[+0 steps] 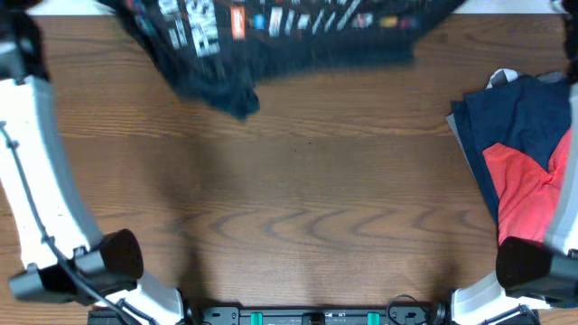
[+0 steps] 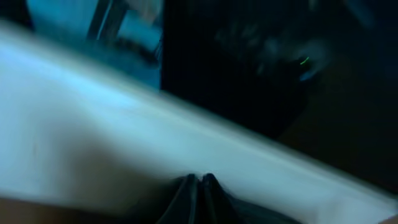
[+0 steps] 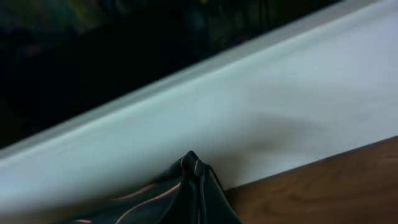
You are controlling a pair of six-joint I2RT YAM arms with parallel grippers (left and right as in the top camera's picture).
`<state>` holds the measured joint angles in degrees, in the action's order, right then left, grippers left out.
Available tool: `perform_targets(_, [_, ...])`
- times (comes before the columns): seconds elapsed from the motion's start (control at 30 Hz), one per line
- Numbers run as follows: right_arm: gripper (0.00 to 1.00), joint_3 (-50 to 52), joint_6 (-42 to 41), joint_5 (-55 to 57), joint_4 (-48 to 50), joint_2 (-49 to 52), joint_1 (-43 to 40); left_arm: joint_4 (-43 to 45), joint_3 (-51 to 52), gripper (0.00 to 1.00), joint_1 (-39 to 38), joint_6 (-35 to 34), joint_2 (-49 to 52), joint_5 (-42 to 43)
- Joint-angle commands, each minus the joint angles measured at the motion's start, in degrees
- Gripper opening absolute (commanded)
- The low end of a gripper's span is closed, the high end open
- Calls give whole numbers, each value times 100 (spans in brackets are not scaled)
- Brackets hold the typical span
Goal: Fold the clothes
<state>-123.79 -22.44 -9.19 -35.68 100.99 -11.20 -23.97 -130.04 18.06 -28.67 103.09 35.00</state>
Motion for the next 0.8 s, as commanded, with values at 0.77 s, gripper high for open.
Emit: perform_targets(0.77, [1, 1729, 922, 1370, -4662, -35, 90, -4076, 2806, 37, -1952, 2260, 70, -417])
